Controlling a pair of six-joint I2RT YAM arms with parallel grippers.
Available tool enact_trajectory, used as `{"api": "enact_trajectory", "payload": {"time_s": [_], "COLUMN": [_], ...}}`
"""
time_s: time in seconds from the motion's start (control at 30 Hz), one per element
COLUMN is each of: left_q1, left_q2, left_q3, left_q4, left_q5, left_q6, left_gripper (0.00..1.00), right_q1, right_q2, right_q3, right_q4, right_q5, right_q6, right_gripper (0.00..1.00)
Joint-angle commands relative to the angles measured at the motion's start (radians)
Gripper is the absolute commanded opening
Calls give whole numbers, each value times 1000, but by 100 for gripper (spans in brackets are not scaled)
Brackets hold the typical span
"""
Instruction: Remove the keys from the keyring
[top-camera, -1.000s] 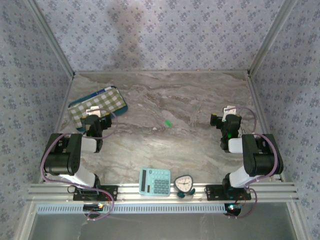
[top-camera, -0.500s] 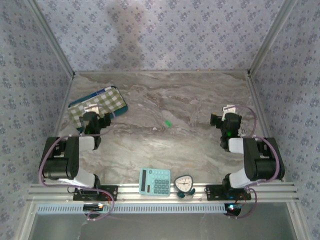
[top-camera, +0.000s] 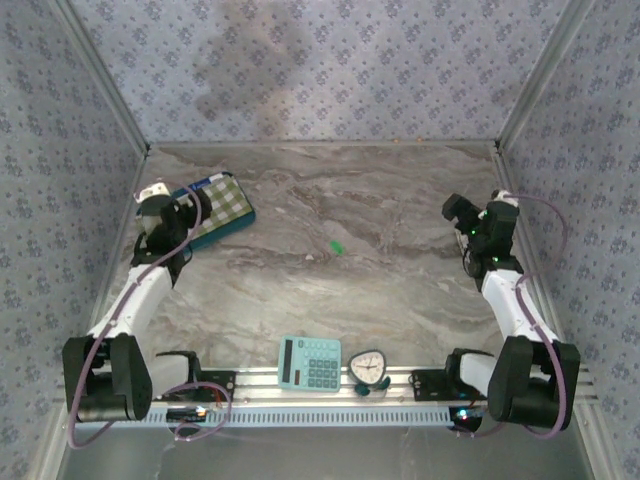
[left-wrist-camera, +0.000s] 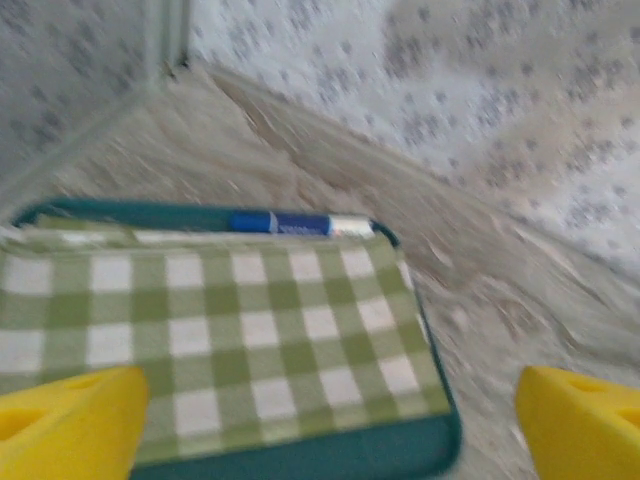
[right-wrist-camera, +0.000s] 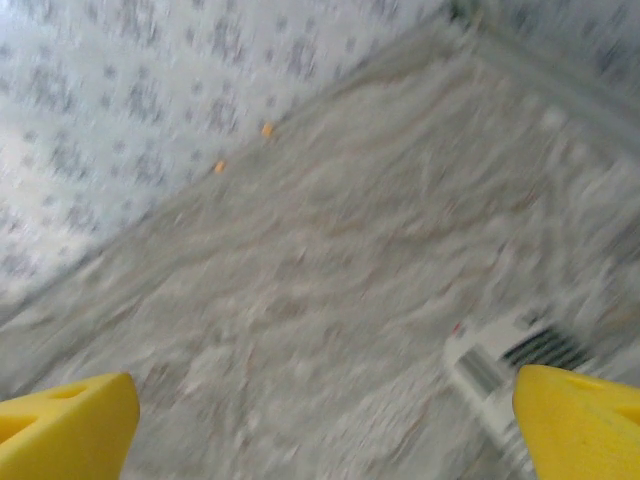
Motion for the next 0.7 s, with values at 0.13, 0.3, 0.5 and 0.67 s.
{"api": "enact_trajectory", "payload": {"time_s": [0.13, 0.3, 0.5, 0.67], "left_q1": [-141, -314, -490, -586], "left_q2": [-26, -49, -59, -76], "left_q3": [54, -4, -77, -120], "left_q4": [-275, -294, -306, -316], "left_q5": [238, 235, 175, 93], "left_q6": [-94, -90, -134, -161], "left_gripper": [69, 55, 52, 52], "right_q1": [101, 212, 403, 560], "right_q2": [-71, -99, 1, 180], "right_q3": [95, 78, 121, 219], "right_q4": [-334, -401, -460, -485], "right_q5": [-195, -163, -37, 46], "right_q6": [45, 23, 31, 47], "right_gripper": [81, 73, 62, 54]}}
